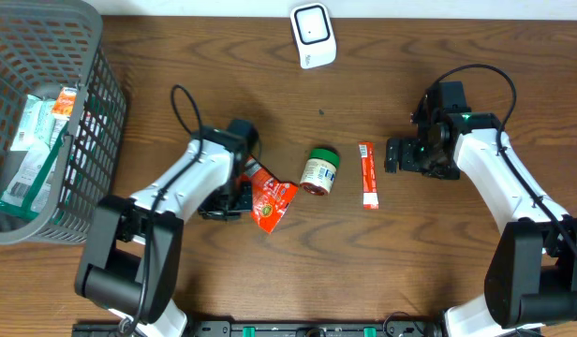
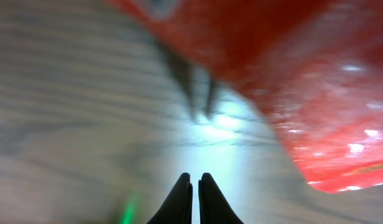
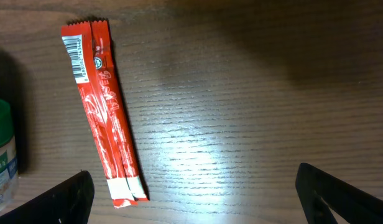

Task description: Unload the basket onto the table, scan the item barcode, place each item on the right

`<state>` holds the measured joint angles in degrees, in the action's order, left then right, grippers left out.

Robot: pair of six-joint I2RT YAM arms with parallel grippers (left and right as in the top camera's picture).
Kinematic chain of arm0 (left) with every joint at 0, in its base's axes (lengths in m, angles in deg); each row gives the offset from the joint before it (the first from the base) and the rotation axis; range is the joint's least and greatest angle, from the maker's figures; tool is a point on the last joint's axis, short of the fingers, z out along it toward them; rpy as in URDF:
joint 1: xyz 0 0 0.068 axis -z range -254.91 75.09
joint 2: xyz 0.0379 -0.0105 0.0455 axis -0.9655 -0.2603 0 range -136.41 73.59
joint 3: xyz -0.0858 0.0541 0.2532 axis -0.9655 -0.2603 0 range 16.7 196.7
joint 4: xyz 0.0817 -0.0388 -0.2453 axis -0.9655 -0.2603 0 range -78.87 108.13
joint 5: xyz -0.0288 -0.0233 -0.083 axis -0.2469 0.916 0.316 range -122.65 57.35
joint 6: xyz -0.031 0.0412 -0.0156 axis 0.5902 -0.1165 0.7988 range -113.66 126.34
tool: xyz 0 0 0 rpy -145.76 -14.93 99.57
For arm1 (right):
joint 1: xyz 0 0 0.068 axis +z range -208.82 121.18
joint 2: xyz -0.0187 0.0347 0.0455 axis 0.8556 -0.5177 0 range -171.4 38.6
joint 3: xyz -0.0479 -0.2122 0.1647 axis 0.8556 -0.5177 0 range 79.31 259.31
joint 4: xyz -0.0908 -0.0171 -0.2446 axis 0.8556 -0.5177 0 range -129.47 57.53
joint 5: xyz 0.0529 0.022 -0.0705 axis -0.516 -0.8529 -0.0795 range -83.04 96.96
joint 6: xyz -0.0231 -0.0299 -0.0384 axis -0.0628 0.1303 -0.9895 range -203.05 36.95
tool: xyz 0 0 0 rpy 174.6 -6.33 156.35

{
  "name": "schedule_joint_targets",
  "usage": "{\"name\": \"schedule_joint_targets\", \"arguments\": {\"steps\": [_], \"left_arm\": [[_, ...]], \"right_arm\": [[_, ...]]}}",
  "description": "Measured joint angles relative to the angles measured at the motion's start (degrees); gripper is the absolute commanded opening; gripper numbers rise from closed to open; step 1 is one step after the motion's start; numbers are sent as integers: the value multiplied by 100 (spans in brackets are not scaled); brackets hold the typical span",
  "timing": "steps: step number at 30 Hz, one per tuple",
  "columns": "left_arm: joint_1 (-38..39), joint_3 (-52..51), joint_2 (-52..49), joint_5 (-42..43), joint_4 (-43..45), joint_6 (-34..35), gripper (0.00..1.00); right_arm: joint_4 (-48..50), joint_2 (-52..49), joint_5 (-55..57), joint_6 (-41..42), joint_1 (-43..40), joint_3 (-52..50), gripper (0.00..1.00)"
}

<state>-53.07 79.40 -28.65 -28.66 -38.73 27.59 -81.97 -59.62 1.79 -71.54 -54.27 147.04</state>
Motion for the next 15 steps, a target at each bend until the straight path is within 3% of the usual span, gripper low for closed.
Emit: {"name": "schedule_joint_targets", "arguments": {"steps": [7, 15], "left_arm": [[437, -387, 0, 306, 1060, 155, 8], [457, -426, 0, 568, 2192, 822, 8]], "right_arm": [[2, 0, 2, 0, 0, 0, 99], [0, 0, 0, 0, 0, 0, 99]]}}
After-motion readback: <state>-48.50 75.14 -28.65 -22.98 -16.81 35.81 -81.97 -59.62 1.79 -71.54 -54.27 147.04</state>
